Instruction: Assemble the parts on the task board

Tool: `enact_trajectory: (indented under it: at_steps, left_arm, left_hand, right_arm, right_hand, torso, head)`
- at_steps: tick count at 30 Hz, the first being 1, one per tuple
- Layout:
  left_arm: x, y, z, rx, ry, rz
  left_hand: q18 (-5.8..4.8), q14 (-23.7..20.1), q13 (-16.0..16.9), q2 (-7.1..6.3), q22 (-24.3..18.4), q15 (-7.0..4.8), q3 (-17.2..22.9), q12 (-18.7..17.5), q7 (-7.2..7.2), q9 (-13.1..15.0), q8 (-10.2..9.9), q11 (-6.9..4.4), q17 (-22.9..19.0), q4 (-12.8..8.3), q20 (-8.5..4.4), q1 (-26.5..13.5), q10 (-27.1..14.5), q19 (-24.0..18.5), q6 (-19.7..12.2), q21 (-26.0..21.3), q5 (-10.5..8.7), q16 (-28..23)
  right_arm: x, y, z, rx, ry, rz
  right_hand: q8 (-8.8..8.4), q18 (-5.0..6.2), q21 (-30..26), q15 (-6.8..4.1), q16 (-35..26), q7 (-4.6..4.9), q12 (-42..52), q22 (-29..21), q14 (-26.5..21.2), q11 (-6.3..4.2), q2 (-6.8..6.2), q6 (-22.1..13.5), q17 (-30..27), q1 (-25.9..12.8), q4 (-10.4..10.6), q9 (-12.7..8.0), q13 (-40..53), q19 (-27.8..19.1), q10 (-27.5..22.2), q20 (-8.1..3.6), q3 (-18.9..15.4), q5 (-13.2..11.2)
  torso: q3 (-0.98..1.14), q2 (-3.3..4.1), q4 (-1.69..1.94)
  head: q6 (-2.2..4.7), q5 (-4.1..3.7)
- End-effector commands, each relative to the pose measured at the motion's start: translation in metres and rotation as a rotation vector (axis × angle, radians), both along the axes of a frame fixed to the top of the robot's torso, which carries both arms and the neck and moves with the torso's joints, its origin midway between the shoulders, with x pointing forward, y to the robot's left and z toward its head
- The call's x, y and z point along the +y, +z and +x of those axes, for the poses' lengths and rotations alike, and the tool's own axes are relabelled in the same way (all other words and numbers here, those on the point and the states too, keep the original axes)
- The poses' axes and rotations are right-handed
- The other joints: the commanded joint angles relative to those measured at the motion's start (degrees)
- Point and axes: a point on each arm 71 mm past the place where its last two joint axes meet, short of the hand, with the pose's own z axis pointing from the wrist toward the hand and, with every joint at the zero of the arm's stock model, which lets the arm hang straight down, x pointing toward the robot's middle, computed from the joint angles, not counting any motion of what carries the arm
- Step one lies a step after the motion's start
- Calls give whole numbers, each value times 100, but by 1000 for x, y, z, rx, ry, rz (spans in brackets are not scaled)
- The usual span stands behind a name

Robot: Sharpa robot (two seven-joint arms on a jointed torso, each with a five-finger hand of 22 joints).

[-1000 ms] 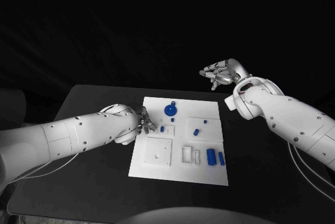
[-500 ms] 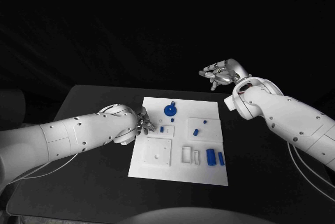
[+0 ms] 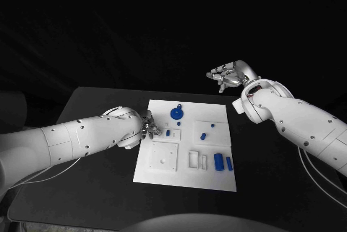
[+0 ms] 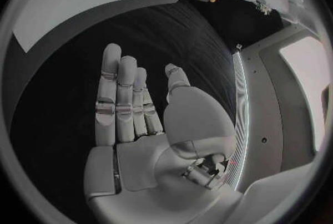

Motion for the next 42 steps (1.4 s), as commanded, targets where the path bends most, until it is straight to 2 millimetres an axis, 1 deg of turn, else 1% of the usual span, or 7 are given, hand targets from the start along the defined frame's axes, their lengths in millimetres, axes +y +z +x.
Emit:
enact_trajectory:
  at_steps: [1,11,21,42]
  left_arm:
    - [0,-7,-4,43,-18,25]
    - [-1,-7,-3,43,-19,26]
    - [-4,-7,-3,43,-23,25]
    - [-9,-11,-3,57,-34,30]
  left_hand:
    - [59,5,-8,69,107,1,100,10,-243,545,17,-28,9,-132,-3,68,244,-7,294,38,26,-18]
    - [63,9,-7,68,105,2,86,14,-243,482,-8,-28,11,-136,-1,54,244,-7,309,43,-7,-19]
    - [62,15,-4,69,104,0,60,24,-252,443,-6,-30,22,-115,-2,37,247,-2,351,45,-21,-15]
    - [60,25,-6,-3,105,-4,-14,53,-288,406,30,-44,67,-52,0,22,247,-2,450,48,-11,8]
  right_arm:
    - [2,-1,0,3,14,-4]
    - [2,-1,0,3,15,-4]
    - [2,0,-1,3,15,-3]
    - [3,-1,-1,3,16,-2]
  right_hand:
    - [-14,-19,20,-17,-17,-7,14,-9,22,-31,39,31,7,-31,-21,1,10,107,23,-20,12,27]
    - [-14,-19,20,-17,-17,-7,14,-9,22,-31,39,31,7,-31,-21,1,10,107,23,-20,12,27]
    - [-14,-19,26,-18,-19,-8,12,-15,22,-32,40,32,8,-25,-25,1,10,105,22,-20,16,32]
    - [-14,-19,32,-19,-19,-6,11,-21,25,-31,42,28,9,-31,-29,1,11,103,24,-21,20,73]
  torso:
    - [4,1,-3]
    - [9,4,-9]
    - [5,2,-7]
    - [5,6,-4]
  head:
    - [-5,1]
    - [-3,7]
    - [-12,-11]
    - [-14,-29]
